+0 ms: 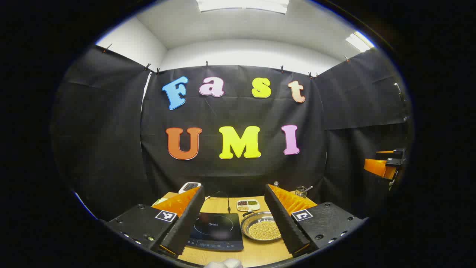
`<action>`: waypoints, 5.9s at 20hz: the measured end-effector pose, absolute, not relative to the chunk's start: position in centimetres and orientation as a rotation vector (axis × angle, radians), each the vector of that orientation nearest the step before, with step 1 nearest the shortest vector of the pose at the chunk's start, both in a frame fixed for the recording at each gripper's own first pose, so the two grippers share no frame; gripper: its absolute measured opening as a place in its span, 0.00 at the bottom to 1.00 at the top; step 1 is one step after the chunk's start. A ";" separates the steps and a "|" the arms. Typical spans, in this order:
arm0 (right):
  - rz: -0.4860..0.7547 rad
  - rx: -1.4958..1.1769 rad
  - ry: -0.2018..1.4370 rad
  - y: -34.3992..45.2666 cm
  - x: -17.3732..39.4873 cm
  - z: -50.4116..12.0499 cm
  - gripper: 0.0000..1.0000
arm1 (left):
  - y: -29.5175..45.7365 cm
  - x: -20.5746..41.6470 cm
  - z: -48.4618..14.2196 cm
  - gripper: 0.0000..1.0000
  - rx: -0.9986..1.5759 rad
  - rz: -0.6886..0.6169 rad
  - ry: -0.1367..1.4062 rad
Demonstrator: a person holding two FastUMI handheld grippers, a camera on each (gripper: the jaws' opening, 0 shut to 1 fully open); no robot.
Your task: First push the handle of the pot to place it horizontally, then grasp the pot with both hands and set it on the induction cooktop.
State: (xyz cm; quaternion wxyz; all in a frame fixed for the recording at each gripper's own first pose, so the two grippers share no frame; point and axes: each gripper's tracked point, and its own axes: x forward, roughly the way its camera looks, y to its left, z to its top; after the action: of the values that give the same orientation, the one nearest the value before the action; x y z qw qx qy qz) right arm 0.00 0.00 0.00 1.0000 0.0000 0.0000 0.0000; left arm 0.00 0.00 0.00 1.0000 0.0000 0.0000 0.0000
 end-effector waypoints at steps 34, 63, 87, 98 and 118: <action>0.145 0.017 0.344 5.7 1.8 -16.0 0.01 | 2.3 0.1 -2.4 0.96 -0.009 0.032 0.011; 0.421 0.011 0.788 13.4 13.7 -41.4 0.00 | 1.4 3.3 -3.7 0.96 0.009 0.239 0.095; 0.387 -0.062 0.813 1.2 24.3 -41.2 0.03 | -1.6 9.7 -5.1 0.96 -0.018 0.361 0.139; 0.387 -0.104 0.803 -0.2 26.1 -40.8 0.00 | -2.1 10.0 -5.8 0.96 -0.026 0.375 0.149; 0.149 0.058 0.598 1.6 8.5 -31.2 0.65 | 0.2 3.0 -13.2 0.95 -0.044 0.039 0.204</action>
State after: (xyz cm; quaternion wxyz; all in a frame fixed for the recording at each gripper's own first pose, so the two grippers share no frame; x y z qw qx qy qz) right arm 8.52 1.61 -31.24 0.9525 0.0286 0.2942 0.0732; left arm 2.97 0.23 -13.20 0.9944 -0.0220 0.1019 0.0195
